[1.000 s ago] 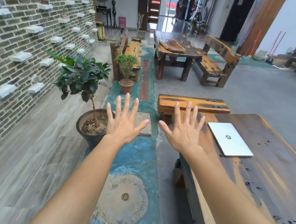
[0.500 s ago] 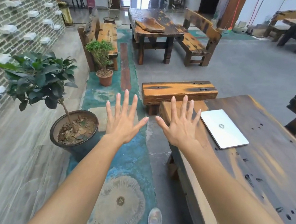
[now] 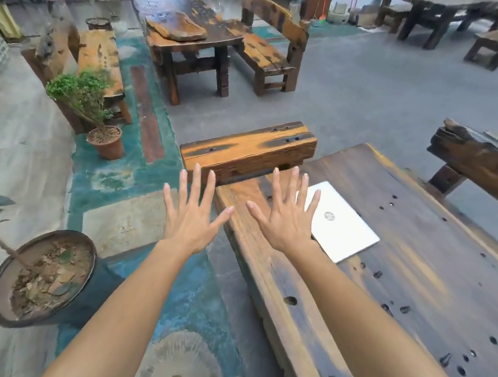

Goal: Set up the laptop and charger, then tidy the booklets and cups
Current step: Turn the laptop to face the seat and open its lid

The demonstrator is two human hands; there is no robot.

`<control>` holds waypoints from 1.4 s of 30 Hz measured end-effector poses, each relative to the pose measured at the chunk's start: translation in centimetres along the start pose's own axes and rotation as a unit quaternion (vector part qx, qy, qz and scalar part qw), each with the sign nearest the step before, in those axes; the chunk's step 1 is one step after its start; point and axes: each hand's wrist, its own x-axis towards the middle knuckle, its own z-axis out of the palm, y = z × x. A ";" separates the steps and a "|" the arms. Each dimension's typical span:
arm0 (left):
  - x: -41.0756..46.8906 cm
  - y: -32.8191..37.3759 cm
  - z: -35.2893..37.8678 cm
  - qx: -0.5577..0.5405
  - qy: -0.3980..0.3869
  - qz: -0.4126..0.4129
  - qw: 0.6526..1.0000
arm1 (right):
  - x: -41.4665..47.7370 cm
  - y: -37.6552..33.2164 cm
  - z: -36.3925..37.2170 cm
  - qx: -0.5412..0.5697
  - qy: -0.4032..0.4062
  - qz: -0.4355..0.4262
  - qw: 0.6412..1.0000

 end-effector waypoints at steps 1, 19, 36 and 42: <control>1.1 0.6 0.4 -0.003 -0.004 0.008 1.000 | 0.7 0.7 0.2 0.000 -0.001 0.006 1.000; 21.6 10.7 8.9 -0.019 -0.131 0.176 0.975 | 10.7 12.2 5.9 0.006 -0.029 0.234 0.972; 35.6 19.7 23.4 -0.186 -0.421 0.166 0.872 | 12.8 22.9 14.1 0.178 -0.078 0.595 0.780; 37.0 21.7 28.6 -0.201 -0.443 0.171 0.857 | 11.0 26.2 17.2 0.246 -0.088 0.681 0.684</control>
